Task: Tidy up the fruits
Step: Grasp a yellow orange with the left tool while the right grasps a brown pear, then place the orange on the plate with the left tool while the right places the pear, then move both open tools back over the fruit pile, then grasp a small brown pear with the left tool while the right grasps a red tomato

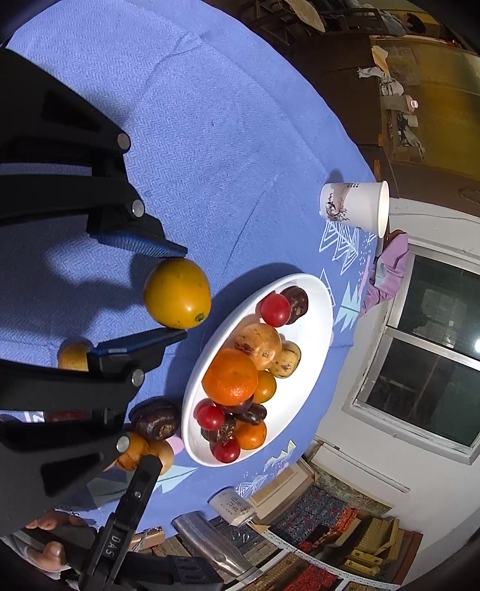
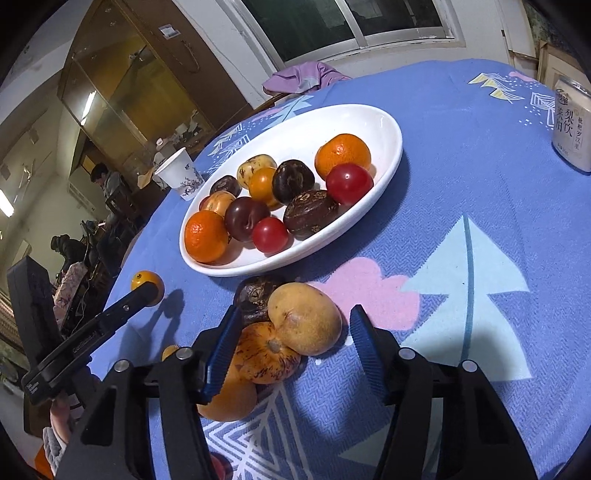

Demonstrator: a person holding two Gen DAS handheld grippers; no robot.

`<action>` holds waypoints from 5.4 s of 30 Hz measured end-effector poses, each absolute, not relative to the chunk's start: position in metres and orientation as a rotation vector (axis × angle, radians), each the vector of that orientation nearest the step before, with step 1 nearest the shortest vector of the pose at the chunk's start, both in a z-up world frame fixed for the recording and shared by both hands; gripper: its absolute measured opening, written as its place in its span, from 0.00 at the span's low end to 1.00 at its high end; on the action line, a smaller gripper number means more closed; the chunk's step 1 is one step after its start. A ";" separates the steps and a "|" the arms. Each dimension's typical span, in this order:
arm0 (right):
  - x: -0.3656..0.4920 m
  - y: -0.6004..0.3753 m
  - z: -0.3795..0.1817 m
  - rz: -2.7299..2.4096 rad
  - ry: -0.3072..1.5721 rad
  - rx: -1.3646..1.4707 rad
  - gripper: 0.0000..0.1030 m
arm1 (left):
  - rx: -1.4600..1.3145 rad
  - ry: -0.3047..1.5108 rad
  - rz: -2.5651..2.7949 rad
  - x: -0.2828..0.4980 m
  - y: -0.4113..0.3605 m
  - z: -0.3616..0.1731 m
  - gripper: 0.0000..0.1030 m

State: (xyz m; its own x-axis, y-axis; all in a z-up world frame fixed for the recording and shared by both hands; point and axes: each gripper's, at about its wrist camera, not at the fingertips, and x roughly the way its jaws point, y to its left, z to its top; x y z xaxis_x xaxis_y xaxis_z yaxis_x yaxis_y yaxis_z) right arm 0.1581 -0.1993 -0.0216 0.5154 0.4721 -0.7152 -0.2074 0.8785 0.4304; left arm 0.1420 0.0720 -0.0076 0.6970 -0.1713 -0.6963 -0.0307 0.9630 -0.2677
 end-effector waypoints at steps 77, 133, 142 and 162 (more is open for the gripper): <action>0.205 -0.157 0.040 0.270 0.647 -0.001 0.54 | 0.000 0.611 0.049 0.237 0.003 0.027 0.75; 0.075 -0.202 0.014 0.340 0.760 0.103 0.71 | -0.108 0.724 -0.031 0.080 0.044 -0.003 0.91; 0.069 -0.203 0.023 0.363 0.725 0.119 0.72 | -0.013 0.807 -0.073 0.092 0.022 -0.019 0.91; 0.069 -0.211 0.028 0.384 0.711 0.175 0.72 | 0.131 0.852 -0.101 0.103 0.020 -0.025 0.71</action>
